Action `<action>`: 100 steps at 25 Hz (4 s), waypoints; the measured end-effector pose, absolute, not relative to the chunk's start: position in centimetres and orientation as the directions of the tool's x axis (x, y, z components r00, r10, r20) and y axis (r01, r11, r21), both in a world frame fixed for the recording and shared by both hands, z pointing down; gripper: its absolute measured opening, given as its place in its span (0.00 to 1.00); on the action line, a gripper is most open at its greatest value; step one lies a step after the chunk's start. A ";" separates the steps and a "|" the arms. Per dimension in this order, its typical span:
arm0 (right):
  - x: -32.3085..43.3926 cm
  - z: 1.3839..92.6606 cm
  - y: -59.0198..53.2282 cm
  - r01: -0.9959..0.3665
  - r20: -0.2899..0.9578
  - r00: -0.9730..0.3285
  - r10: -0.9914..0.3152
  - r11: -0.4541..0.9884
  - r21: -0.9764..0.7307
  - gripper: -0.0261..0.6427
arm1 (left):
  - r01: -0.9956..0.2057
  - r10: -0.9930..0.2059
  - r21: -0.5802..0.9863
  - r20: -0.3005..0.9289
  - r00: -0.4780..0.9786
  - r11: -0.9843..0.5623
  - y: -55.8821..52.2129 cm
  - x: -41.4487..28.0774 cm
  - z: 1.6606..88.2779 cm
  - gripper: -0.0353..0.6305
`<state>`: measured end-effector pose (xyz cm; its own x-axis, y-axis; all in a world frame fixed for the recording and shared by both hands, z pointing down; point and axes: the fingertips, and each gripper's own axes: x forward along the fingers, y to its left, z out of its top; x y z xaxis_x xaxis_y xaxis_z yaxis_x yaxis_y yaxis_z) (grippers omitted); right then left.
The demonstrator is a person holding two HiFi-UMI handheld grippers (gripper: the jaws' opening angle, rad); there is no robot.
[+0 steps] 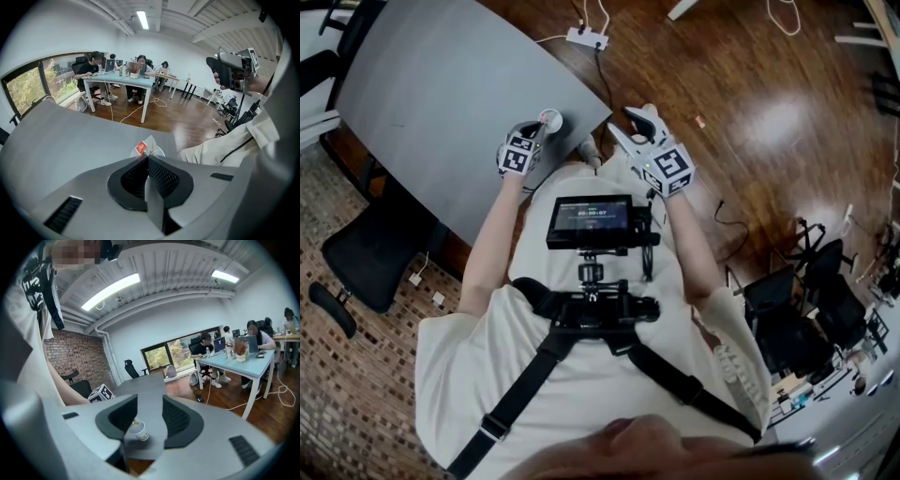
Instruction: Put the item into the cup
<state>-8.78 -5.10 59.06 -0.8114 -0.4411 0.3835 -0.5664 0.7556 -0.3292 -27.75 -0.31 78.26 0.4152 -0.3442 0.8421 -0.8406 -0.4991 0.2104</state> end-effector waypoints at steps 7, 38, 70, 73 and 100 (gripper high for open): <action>-8.7 59.1 -5.1 -0.574 0.378 -0.809 -0.451 0.744 -0.342 0.31 | -0.839 -0.291 0.217 0.870 0.398 -0.500 -0.3 -27.7 79.5 0.05; -7.9 59.5 -5.1 -0.594 0.369 -0.801 -0.472 0.704 -0.389 0.31 | -0.895 -0.186 0.142 0.953 0.240 -0.424 -1.2 -29.7 81.9 0.05; -7.8 59.3 -5.4 -0.594 0.381 -0.799 -0.465 0.710 -0.378 0.31 | -0.897 -0.361 0.257 0.849 0.387 -0.359 -3.8 -27.4 77.7 0.23; -7.9 59.4 -5.2 -0.591 0.383 -0.801 -0.461 0.715 -0.374 0.31 | -0.889 -0.439 0.306 0.785 0.438 -0.340 -4.7 -26.9 75.6 0.23; -6.7 58.1 -3.9 -0.497 0.368 -0.851 -0.373 0.798 -0.341 0.31 | -0.864 -0.646 0.471 0.608 0.462 -0.175 -0.8 -24.8 68.6 0.23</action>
